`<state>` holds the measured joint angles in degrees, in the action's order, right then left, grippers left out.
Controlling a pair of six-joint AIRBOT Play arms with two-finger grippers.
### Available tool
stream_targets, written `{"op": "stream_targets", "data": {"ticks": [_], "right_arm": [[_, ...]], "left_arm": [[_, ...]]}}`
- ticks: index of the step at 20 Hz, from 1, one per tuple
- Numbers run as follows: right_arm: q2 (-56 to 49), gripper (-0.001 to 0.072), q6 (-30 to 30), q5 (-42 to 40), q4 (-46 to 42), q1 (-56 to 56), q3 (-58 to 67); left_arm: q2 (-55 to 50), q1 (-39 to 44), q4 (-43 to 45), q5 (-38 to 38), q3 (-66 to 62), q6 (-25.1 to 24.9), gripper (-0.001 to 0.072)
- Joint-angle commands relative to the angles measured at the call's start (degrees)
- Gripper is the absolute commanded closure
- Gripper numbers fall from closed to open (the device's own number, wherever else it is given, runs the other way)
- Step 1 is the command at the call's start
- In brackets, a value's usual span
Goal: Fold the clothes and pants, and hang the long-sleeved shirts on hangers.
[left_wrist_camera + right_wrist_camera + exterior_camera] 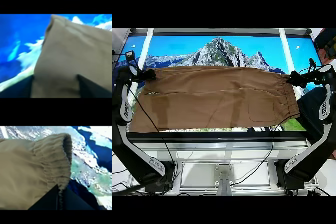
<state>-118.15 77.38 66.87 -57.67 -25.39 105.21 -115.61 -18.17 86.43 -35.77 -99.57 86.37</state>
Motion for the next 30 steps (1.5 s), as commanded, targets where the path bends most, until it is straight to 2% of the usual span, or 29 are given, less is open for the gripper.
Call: {"op": "stream_targets", "data": {"ticks": [1, 2, 3, 8, 13, 14, 15, 16, 17, 18, 19, 20, 23, 27, 28, 29, 30], "right_arm": [[0.02, 0.0681, 0.02, 0.0, 0.04, 0.09, 0.07], [0.02, 0.0682, 0.02, -0.02, 0.04, 0.09, 0.07], [0.02, 0.0682, 0.02, -0.02, 0.04, 0.09, 0.07], [0.02, 0.0681, 0.02, -0.04, 0.04, 0.09, 0.07], [0.02, 0.0682, 0.04, -0.57, 0.09, 0.09, 0.07], [0.02, 0.0682, 0.04, -0.7, 0.11, 0.09, 0.07], [0.02, 0.0681, 0.04, -1.09, 0.15, 0.09, 0.07], [0.02, 0.0681, 0.07, -2.08, 0.33, 0.09, 0.09], [0.04, 0.066, 0.11, -2.93, 0.52, 0.09, 0.09], [0.15, 0.0516, 0.66, -4.17, 0.61, 0.09, 0.09], [0.35, 0.0309, 1.62, -5.29, 0.68, 0.07, 0.11], [0.72, 0.0251, 1.6, -5.38, 0.57, 0.07, 0.39], [3.23, 0.0252, 1.64, -3.34, -1.38, -0.74, 3.32], [10.14, 0.0263, 5.6, 2.51, -4.02, -3.28, 8.22], [12.33, 0.0319, 5.66, 5.95, -4.09, -4.0, 9.57], [14.47, 0.0417, 5.62, 9.2, -4.24, -4.59, 10.51], [17.27, 0.0476, 5.6, 12.35, -4.48, -5.25, 10.8]], "left_arm": [[-2.6, 0.35, -2.05, 6.54, -0.07, -2.12, 0.0406], [-2.71, 0.57, -2.03, 7.93, -0.07, -3.23, 0.0583], [-2.75, 0.74, -2.08, 9.81, -0.07, -3.43, 0.0693], [-2.71, 2.01, -2.05, 20.39, -2.01, -3.41, 0.0692], [-2.69, 1.99, -2.05, 19.61, -3.15, -3.32, 0.0684], [-2.69, 1.99, -2.05, 18.95, -3.17, -3.23, 0.061], [-2.69, 2.01, -2.05, 17.84, -3.17, -3.23, 0.0374], [-2.67, 1.99, -2.05, 16.11, -3.17, -3.23, 0.0173], [-2.49, 1.99, -2.05, 13.62, -3.17, -3.23, 0.0082], [-2.12, 1.66, -2.03, 10.43, -3.17, -3.23, 0.008], [-1.51, 1.31, -2.01, 7.32, -3.21, -3.23, 0.008], [-0.42, 0.87, -1.84, 4.15, -3.21, -3.26, 0.008], [5.33, -0.87, 2.36, -2.51, -3.21, -3.23, 0.0086], [17.27, -4.09, 3.63, -5.79, -3.23, -3.23, 0.0091], [20.85, -5.03, 3.61, -6.54, -3.23, -3.23, 0.0091], [24.17, -5.9, 3.63, -7.65, -3.23, -3.23, 0.0091], [27.67, -6.82, 3.61, -9.66, -3.21, -3.23, 0.0097]]}}
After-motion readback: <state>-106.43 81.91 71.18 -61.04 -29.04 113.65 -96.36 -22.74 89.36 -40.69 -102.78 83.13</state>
